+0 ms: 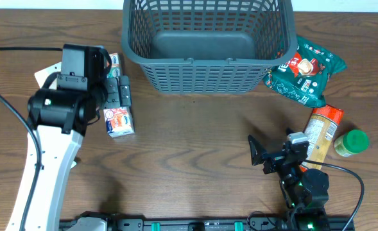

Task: Pack container
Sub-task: 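Reach the left gripper to the colourful tissue-pack strip and grasp it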

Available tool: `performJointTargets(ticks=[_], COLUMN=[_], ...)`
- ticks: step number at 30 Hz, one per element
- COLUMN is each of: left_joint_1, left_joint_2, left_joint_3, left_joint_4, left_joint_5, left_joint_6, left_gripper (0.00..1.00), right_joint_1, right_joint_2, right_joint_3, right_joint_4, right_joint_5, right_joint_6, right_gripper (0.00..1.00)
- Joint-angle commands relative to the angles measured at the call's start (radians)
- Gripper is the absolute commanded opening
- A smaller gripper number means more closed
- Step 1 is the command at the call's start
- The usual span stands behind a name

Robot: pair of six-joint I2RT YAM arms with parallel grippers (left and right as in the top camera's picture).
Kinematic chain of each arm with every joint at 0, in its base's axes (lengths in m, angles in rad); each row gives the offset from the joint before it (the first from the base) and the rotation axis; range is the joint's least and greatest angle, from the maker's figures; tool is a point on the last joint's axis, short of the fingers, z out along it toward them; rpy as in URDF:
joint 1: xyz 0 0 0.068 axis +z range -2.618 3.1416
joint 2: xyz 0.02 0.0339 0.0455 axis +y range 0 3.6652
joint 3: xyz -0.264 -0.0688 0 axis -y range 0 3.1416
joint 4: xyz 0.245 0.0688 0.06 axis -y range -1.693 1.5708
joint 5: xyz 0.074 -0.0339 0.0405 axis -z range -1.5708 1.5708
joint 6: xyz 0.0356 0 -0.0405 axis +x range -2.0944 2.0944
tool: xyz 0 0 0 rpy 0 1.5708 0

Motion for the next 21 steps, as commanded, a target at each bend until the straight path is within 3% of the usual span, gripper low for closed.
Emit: performJointTargets(ticks=[1, 10, 21], left_joint_1=[0.040, 0.135, 0.139], left_joint_2=[0.039, 0.202, 0.444], left_joint_3=[0.024, 0.022, 0.022], left_joint_4=[0.003, 0.040, 0.160], left_joint_5=[-0.014, 0.079, 0.121], left_joint_6=[-0.005, -0.008, 0.041], left_gripper=[0.99, 0.99, 0.99], right_joint_1=[-0.010, -0.010, -0.010], right_joint_2=[0.002, 0.003, 0.003], right_joint_3=[-0.002, -0.002, -0.002], right_joint_4=[-0.001, -0.002, -0.002], right_joint_5=[-0.032, -0.032, -0.046], right_joint_6=[0.026, 0.026, 0.026], right_gripper=[0.99, 0.99, 0.99])
